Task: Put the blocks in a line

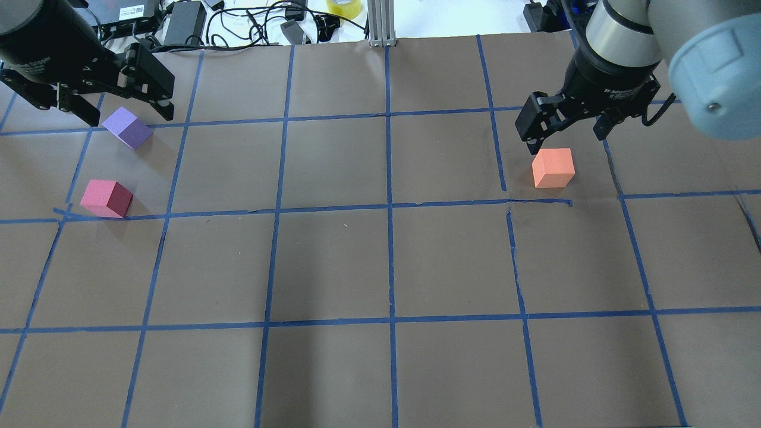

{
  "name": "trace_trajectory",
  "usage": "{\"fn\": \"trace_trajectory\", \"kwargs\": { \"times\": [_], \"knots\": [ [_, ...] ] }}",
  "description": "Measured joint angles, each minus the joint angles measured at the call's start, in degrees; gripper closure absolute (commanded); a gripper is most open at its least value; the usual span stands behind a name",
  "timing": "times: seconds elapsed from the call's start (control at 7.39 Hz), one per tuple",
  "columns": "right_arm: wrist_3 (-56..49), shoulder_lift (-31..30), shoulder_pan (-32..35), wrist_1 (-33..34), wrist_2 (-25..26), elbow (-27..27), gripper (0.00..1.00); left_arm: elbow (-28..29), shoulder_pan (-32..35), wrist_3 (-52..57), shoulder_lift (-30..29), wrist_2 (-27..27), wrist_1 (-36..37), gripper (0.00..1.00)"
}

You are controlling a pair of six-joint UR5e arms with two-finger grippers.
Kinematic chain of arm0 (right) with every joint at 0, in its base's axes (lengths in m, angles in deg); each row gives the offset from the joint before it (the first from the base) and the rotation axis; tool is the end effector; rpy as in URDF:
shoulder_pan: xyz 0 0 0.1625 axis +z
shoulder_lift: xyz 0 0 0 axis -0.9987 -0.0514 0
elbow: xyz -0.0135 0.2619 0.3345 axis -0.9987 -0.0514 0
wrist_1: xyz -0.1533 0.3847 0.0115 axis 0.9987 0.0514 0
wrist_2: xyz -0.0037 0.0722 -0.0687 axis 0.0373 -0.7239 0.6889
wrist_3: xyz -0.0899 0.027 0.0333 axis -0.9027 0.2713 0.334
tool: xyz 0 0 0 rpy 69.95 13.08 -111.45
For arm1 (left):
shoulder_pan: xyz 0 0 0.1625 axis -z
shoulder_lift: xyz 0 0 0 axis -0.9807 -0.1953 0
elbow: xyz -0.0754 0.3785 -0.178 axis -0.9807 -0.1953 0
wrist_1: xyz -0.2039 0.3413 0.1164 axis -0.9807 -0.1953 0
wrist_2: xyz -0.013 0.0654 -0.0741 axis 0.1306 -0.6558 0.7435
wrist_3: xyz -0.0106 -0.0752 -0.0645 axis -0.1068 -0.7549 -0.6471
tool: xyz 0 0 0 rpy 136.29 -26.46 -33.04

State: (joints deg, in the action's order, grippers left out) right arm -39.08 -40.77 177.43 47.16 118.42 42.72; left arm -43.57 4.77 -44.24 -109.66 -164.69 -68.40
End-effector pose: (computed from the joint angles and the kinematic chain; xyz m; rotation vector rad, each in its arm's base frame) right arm 0.1347 -0.4741 0.4886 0.2801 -3.1091 0.0431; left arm -0.0818 -0.4715 0.5627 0.0589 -3.1344 0.1765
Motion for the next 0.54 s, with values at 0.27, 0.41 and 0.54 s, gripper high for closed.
{"fn": "trace_trajectory", "kwargs": {
  "times": [0.27,0.41,0.54],
  "knots": [
    [0.0,-0.12,-0.02,0.0,-0.07,-0.04,0.0,-0.1,0.02,0.0,0.01,0.0,-0.04,0.0],
    [0.0,-0.17,-0.02,0.0,-0.09,-0.04,0.0,-0.29,0.03,0.0,0.13,-0.02,-0.04,0.0],
    [0.02,-0.13,-0.01,0.01,-0.12,-0.03,0.0,-0.43,0.05,0.0,0.2,-0.04,-0.01,0.0]
  ]
}}
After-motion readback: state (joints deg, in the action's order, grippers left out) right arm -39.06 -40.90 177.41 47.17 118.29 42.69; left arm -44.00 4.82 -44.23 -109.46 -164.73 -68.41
